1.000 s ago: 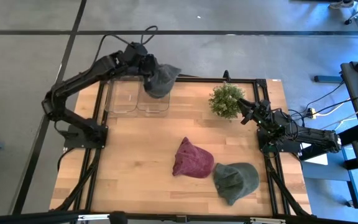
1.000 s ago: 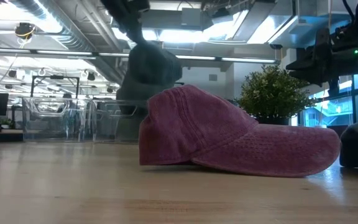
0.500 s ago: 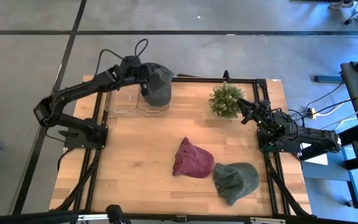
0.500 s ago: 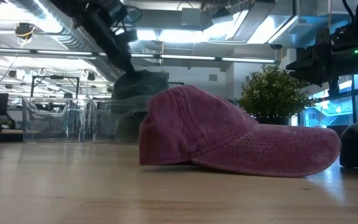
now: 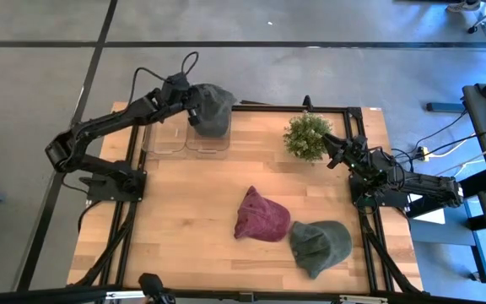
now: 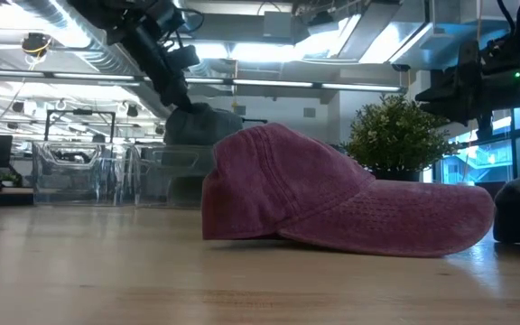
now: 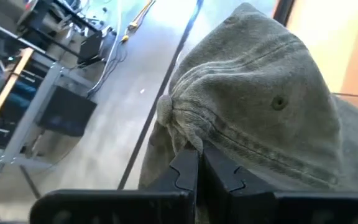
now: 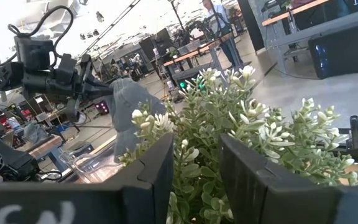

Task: Pick & Place hat
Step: Put the left black cap into the right transparent bin

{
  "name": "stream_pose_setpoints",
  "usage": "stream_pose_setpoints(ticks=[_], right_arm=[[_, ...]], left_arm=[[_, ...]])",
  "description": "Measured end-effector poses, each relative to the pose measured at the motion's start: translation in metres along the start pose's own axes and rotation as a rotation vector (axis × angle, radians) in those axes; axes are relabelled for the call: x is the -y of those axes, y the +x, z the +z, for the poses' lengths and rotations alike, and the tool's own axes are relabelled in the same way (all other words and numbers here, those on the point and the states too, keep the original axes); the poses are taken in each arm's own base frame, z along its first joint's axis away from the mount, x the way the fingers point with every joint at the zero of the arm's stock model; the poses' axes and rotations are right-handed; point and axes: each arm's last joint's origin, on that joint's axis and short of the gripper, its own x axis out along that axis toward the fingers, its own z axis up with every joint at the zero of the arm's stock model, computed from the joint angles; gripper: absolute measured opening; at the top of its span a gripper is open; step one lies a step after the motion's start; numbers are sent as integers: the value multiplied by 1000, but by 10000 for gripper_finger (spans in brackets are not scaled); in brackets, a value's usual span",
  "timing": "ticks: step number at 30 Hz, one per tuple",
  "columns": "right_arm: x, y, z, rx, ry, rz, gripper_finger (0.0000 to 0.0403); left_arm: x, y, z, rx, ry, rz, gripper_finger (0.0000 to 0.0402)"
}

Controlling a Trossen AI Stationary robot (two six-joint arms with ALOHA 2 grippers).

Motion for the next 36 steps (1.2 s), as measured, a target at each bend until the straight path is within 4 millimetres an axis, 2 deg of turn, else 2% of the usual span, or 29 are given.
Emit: stream_pose_setpoints(ticks=[7, 19, 25, 30, 36], right_arm=[[0, 0, 0, 0, -1, 0, 126], [0, 0, 0, 0, -3, 0, 126], [0, 0, 0, 0, -2, 0, 126], [0, 0, 0, 0, -4, 0, 126], [0, 0, 0, 0, -6, 0, 126]], left_arm=[[5, 1, -1, -6, -95, -59, 13], [17, -3, 5, 1, -110, -109, 46], [19, -4, 6, 2, -119, -110, 103], [16, -3, 4, -49, -172, -18, 162], [12, -15, 7, -17, -259, 9, 190]])
